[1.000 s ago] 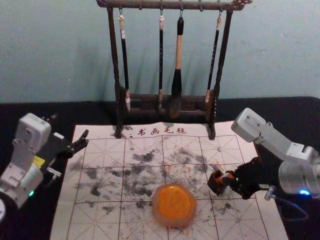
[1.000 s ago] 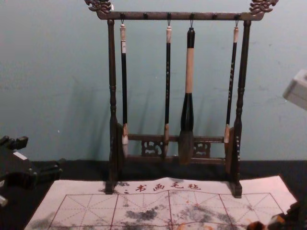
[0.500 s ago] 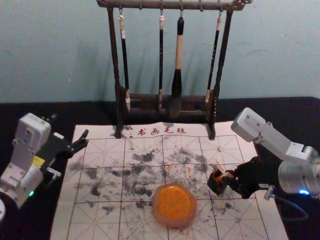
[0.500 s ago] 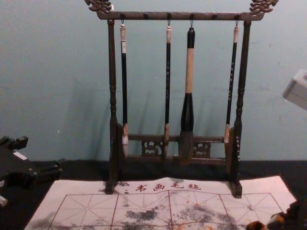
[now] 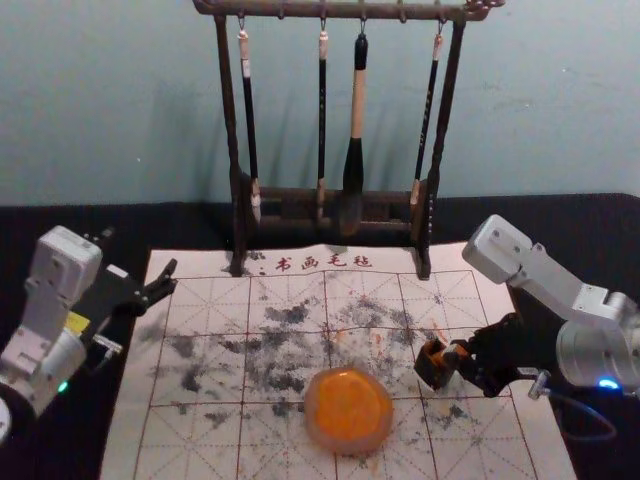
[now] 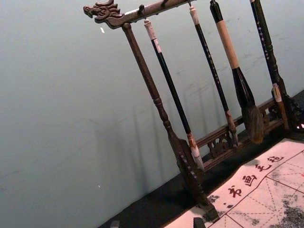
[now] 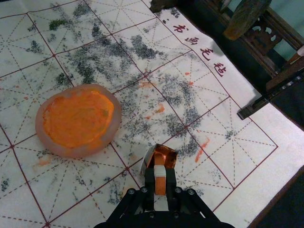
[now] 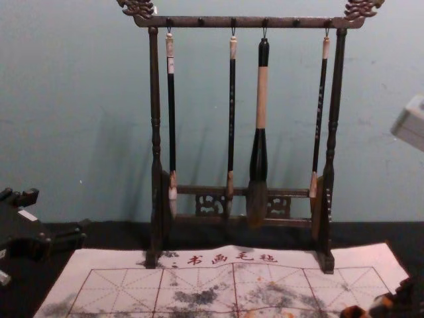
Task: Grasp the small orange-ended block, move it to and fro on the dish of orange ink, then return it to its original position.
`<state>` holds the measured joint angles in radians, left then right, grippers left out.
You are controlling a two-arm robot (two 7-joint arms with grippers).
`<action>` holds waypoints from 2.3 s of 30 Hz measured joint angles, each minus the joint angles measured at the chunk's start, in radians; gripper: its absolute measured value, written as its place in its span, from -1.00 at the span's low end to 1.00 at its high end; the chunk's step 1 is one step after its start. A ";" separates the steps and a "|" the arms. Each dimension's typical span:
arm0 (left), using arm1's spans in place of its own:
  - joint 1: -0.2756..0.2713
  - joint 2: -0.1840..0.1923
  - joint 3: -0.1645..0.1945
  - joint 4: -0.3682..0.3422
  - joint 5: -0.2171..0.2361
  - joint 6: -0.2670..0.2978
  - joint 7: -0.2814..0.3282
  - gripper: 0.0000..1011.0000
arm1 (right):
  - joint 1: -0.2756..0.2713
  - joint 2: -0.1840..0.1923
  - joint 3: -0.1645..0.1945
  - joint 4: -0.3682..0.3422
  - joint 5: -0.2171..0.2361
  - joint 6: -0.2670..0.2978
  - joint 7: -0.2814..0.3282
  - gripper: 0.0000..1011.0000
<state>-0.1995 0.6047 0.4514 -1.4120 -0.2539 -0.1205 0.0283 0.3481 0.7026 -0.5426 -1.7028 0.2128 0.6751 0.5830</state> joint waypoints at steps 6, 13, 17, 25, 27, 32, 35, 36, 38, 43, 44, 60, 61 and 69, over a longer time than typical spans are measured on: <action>0.000 0.000 0.000 0.000 0.000 0.000 0.000 0.98 | 0.000 0.000 0.000 0.000 0.000 0.000 0.000 -0.45; 0.000 0.000 0.000 0.000 0.000 0.000 0.000 0.98 | 0.000 0.000 0.000 0.000 0.001 0.000 0.000 -0.01; 0.000 0.000 0.000 0.000 0.000 0.000 0.000 0.98 | 0.000 0.000 0.000 0.000 0.001 0.000 0.000 0.19; 0.000 0.000 0.000 0.000 0.000 0.000 0.000 0.98 | 0.000 0.000 0.000 0.000 0.001 0.000 0.000 0.65; 0.000 0.000 0.000 0.000 0.000 0.000 0.000 0.98 | 0.000 0.000 0.000 0.000 0.001 0.000 0.000 0.78; 0.000 0.000 0.000 0.000 0.000 0.000 0.000 0.98 | 0.000 0.000 0.000 0.000 0.001 0.000 0.000 0.98; 0.000 0.000 0.000 0.000 0.000 0.000 0.000 0.98 | -0.011 -0.002 0.011 -0.003 0.006 -0.012 -0.008 0.98; 0.000 0.000 0.000 0.000 0.000 0.000 0.000 0.98 | -0.017 -0.005 0.019 -0.005 0.011 -0.018 -0.013 0.98; 0.000 0.000 0.000 0.000 0.000 0.000 0.000 0.98 | -0.040 -0.017 0.053 -0.012 0.034 -0.046 -0.034 0.98; 0.000 0.000 0.000 0.000 0.000 0.000 0.000 0.98 | -0.111 -0.060 0.146 -0.033 0.081 -0.151 -0.121 0.98; 0.000 0.000 0.000 0.000 0.000 0.000 0.000 0.98 | -0.138 -0.079 0.176 -0.041 0.089 -0.192 -0.160 0.98; 0.000 0.000 0.000 0.000 0.000 0.000 0.000 0.98 | -0.353 -0.278 0.318 0.009 -0.091 -0.554 -0.596 0.98; 0.000 0.000 0.000 0.000 0.000 0.000 0.000 0.98 | -0.359 -0.289 0.316 0.033 -0.121 -0.568 -0.625 0.98; 0.000 0.000 0.000 0.000 0.000 0.000 0.000 0.98 | -0.374 -0.332 0.311 0.133 -0.205 -0.589 -0.705 0.98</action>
<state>-0.1995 0.6047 0.4514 -1.4120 -0.2539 -0.1205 0.0283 -0.0260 0.3709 -0.2316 -1.5699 0.0073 0.0863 -0.1223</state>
